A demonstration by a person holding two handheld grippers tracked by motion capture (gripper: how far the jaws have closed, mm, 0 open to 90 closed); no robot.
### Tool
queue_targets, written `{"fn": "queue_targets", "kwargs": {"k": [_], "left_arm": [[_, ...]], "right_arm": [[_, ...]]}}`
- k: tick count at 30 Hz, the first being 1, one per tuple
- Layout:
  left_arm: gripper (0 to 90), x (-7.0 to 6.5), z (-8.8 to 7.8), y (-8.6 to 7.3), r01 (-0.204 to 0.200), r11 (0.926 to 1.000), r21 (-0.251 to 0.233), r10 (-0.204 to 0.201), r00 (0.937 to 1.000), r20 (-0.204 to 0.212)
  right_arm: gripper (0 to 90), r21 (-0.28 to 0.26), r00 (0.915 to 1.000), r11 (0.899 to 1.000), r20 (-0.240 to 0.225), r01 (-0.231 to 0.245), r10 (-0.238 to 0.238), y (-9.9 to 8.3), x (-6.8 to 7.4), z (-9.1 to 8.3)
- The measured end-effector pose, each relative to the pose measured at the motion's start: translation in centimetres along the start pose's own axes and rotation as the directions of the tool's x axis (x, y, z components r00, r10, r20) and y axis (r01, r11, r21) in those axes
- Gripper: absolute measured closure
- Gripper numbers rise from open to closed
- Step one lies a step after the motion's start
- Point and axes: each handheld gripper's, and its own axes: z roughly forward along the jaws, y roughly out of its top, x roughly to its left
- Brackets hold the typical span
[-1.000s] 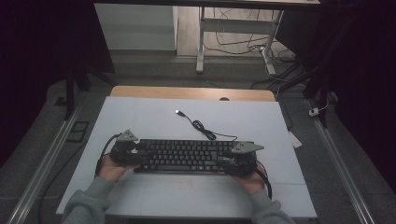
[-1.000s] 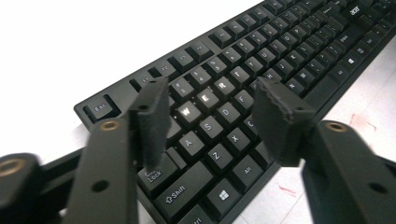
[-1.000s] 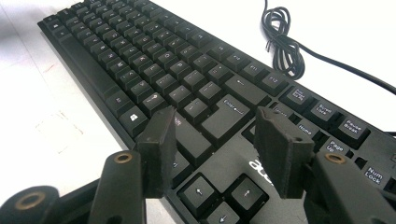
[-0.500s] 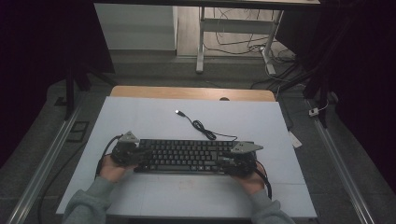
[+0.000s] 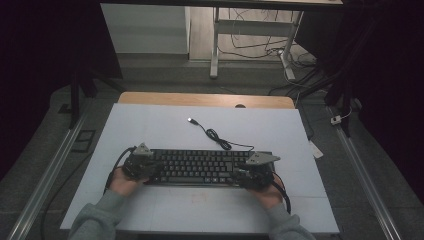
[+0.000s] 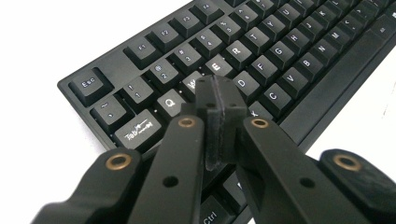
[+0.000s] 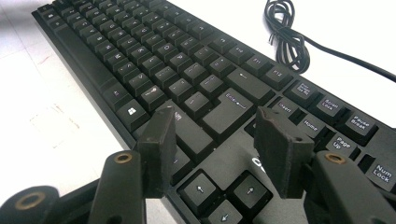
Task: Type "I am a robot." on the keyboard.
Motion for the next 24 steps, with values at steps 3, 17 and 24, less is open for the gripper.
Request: {"fn": "queue_targets", "kwargs": {"k": [3, 17, 24], "left_arm": [[88.9, 0.02, 0.02, -0.04, 0.000, 1.0000, 0.002, 0.000, 1.0000, -0.009], [89.0, -0.18, 0.71, -0.10, -0.022, 0.9991, 0.035, 0.023, 0.9986, -0.047], [89.0, -0.02, 0.41, -0.07, -0.019, 0.9998, -0.003, 0.019, 0.9989, -0.044]], "right_arm": [[49.3, 0.003, 1.0000, 1.000, 0.000, 0.003, -0.003, 0.00, 0.03, 0.02], [49.2, 0.016, 1.0000, 1.000, 0.006, 0.002, -0.002, -0.09, -0.01, 0.17], [49.0, 0.018, 0.9999, 1.000, 0.013, 0.008, -0.008, -0.10, 0.03, 0.19]]}}
